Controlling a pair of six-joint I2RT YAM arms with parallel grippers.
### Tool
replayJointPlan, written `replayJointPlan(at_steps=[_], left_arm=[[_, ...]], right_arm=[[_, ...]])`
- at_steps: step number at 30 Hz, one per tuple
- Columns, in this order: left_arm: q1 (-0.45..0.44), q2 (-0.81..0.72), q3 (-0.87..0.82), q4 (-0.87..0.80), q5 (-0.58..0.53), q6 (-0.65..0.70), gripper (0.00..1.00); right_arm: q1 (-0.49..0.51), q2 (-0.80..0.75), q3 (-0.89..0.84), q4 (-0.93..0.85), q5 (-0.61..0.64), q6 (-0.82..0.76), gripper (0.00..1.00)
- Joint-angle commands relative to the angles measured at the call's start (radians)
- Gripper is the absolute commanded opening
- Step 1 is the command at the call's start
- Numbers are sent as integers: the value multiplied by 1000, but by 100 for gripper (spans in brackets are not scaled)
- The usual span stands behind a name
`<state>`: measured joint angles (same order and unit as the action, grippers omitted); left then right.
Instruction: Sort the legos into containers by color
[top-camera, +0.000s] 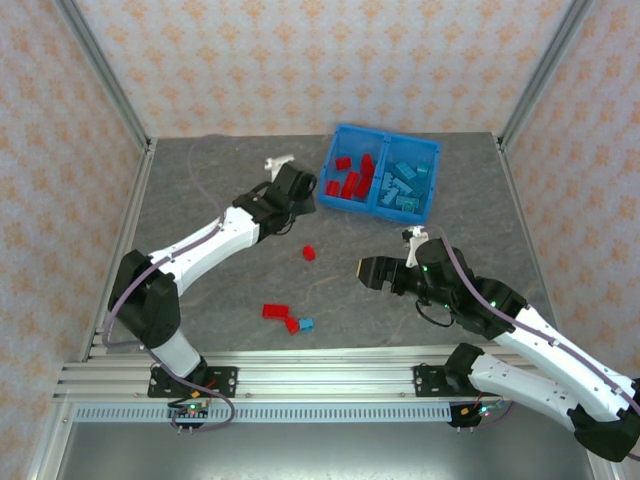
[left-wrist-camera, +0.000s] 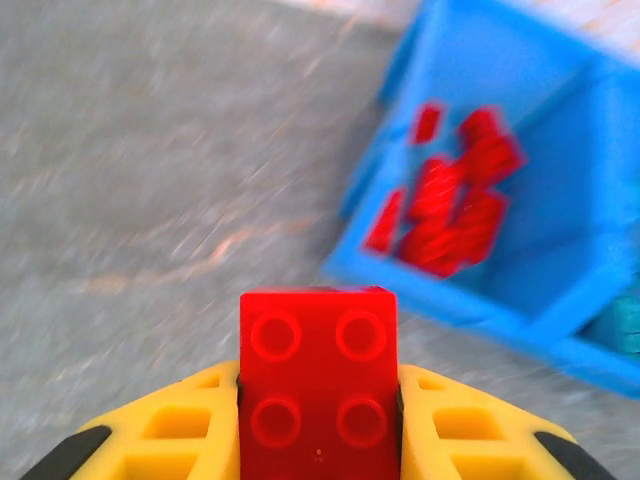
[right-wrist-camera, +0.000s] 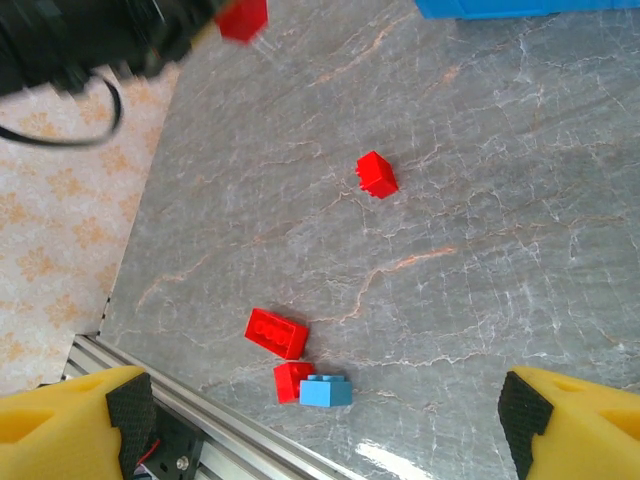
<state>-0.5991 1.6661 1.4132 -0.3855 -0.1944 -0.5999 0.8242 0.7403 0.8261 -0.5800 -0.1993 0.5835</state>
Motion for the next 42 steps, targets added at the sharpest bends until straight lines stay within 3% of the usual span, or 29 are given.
replayJointPlan(at_steps=[1,11,14,16,20,26,31,35,39,42], left_arm=[[-17,137,182,-13,-80,146,26],[-9,771,1002,-67,-185,405,26],[-1,919,1226,-108,-188,439,31],[-4,969,1303,-108,-166,469,39],[-17,909,1264,-99,-150,466,50],[-54,597,901,-42,-138,376,51],[-64,133,294,135,-86,262,51],[-68,-269,-148,218,47,261,56],[-76,-660,-375,46,129,375,68],[-76,-909,-442,-160,218,557,82]], right_arm=[[4,2,-5,26,26,1,90],[4,-27,-1,-66,70,-18,91],[4,-27,14,-94,78,-31,91],[4,-27,22,-103,84,-39,91],[4,-25,19,-97,86,-41,91],[4,-19,10,-74,76,-22,91],[4,10,11,-92,67,-14,88],[24,185,71,-75,16,-46,86],[41,430,175,-22,11,-91,86],[54,631,274,25,4,-142,86]])
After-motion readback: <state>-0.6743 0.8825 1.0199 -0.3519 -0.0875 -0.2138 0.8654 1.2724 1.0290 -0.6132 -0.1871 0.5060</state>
